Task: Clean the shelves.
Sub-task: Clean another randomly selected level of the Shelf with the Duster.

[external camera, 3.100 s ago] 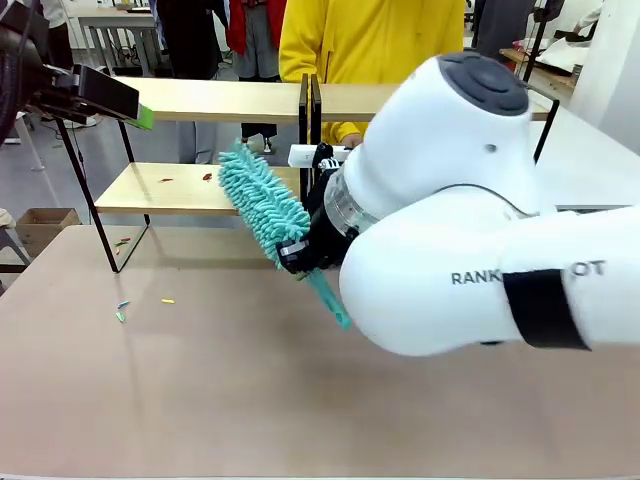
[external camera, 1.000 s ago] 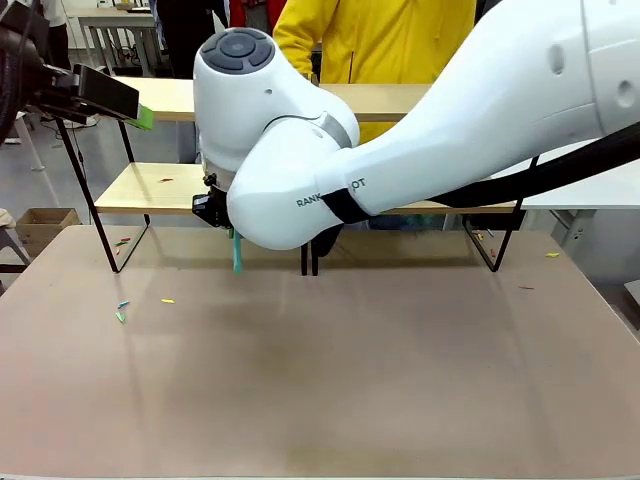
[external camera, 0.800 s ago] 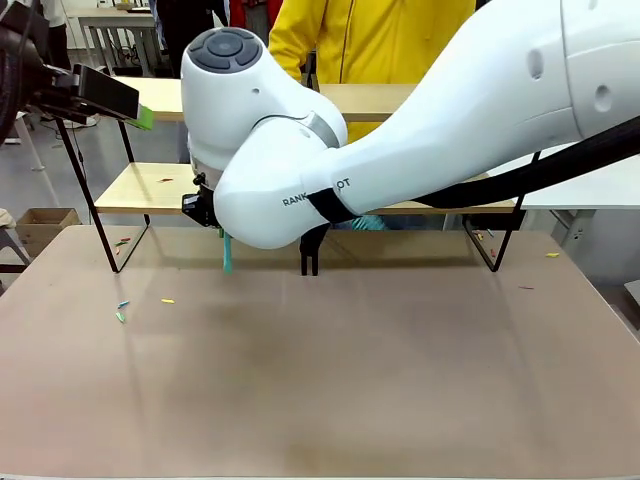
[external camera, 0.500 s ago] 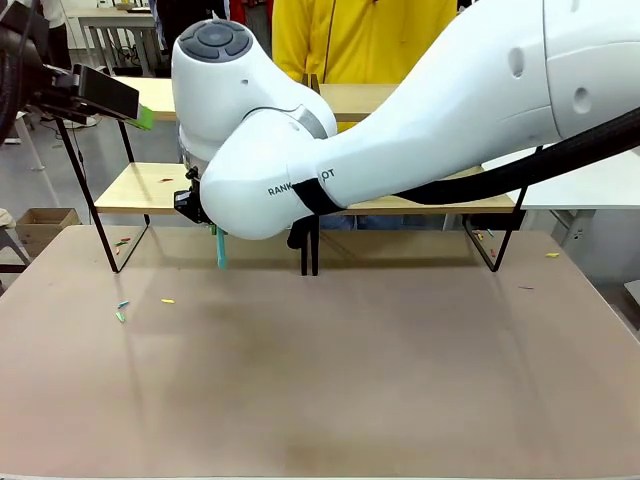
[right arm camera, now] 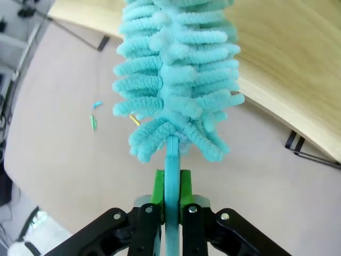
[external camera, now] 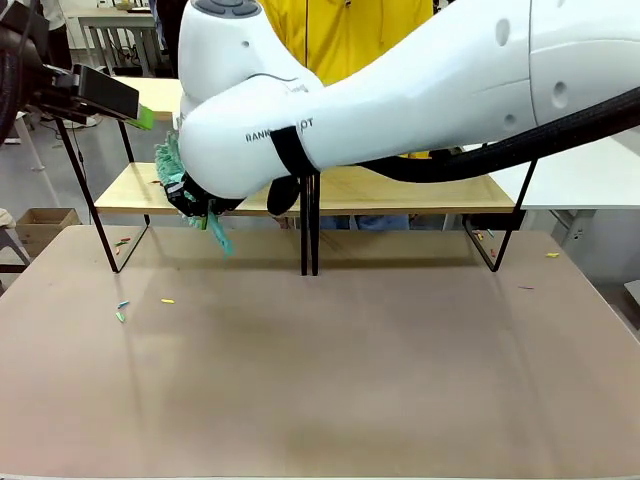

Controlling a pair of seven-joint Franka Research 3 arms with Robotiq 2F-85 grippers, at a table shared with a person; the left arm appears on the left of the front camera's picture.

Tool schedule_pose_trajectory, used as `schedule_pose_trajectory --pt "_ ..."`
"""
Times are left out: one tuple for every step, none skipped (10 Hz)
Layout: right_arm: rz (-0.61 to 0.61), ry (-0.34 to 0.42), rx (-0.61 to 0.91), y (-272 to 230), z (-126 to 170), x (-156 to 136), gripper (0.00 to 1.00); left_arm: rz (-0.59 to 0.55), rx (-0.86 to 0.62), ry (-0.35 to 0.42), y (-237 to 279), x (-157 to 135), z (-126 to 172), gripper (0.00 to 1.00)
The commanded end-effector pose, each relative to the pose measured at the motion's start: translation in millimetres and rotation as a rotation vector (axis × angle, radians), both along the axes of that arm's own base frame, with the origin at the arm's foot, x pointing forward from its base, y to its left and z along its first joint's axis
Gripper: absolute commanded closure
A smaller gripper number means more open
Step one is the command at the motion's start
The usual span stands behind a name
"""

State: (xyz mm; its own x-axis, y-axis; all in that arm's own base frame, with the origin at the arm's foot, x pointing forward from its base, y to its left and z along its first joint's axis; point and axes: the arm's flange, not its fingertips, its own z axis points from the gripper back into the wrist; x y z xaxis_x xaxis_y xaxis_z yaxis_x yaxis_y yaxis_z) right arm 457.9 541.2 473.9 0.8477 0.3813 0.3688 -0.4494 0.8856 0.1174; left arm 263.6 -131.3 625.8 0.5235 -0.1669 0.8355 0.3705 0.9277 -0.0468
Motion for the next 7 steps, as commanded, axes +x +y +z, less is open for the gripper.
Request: schedule_pose_trajectory --pt "0.177 0.069 -0.033 -2.8 10.5 8.9 0.87 0.009 0.004 -0.006 0.8 -1.0 0.6 0.0" --pt "0.305 0.11 -0.059 -8.8 12.2 7.4 0.87 0.009 0.004 -0.006 0.8 -1.0 0.6 0.0" --pt "0.371 0.122 -0.009 -21.2 10.8 8.3 0.87 0.009 0.004 -0.006 0.8 -1.0 0.6 0.0" --pt "0.445 0.133 -0.016 -30.3 7.8 5.9 0.87 0.009 0.004 -0.006 0.8 -1.0 0.6 0.0" --pt "0.527 0.141 -0.046 -42.6 4.9 3.6 0.87 0.009 0.004 -0.006 0.8 -1.0 0.6 0.0" --pt "0.569 0.168 -0.041 -57.1 3.2 1.0 0.87 0.009 0.004 -0.006 0.8 -1.0 0.6 0.0" --pt "0.543 0.173 -0.008 -73.3 3.2 1.2 0.87 0.009 0.004 -0.006 0.8 -1.0 0.6 0.0"
